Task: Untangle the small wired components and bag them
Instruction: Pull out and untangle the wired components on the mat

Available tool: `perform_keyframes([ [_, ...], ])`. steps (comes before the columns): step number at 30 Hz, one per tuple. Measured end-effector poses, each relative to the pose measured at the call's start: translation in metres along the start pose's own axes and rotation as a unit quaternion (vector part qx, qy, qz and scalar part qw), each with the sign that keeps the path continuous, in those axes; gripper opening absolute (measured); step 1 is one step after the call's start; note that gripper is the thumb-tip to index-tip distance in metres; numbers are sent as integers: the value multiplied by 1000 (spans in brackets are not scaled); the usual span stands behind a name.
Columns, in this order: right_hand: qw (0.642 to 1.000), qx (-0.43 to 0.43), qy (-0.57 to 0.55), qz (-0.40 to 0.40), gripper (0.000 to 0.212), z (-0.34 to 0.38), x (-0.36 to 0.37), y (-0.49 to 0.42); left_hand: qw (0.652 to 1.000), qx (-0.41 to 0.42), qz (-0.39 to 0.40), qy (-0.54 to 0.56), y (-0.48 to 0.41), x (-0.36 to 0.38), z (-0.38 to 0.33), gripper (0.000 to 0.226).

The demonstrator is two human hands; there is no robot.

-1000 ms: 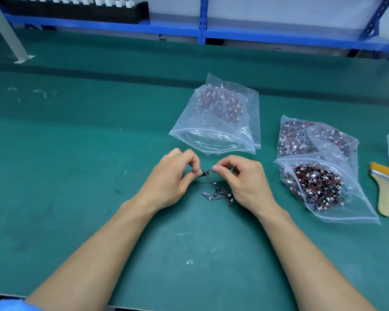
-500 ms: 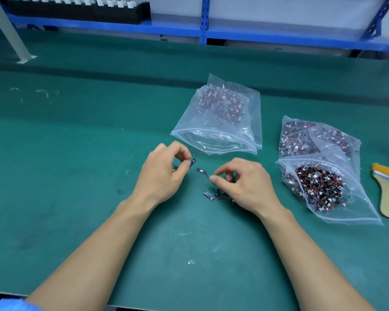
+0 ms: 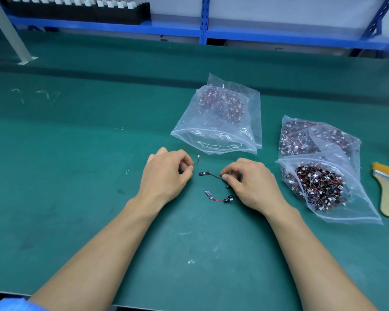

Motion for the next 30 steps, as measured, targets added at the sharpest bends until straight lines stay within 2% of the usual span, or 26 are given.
perform_keyframes([
  [4,999,12,-35,-38,10,-5,-5,1,1000,7,-15,4,3,-4,1,6],
  [7,996,16,-65,-62,6,-7,-11,3,998,49,-17,26,7,-6,-3,8],
  [10,996,6,-69,-47,5,-6,-15,5,991,120,40,43,13,-1,-15,18],
  [13,998,-12,-63,-7,5,-5,-15,8,980,155,120,23,15,7,-23,31],
  [22,998,-22,-39,40,26,-13,-17,9,974,171,144,32,15,2,-19,17],
  [30,996,-21,-87,-29,39,-19,-25,10,967,185,158,76,15,1,-14,15],
])
Point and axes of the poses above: each hand's wrist, its own y-axis away from the middle knuckle, its own x-axis out of the palm, z = x × y, the point moved 3 cm from there along -y, towards the middle knuckle, and after that the axes turned 11 degrees about z, right-handed, at the moved point
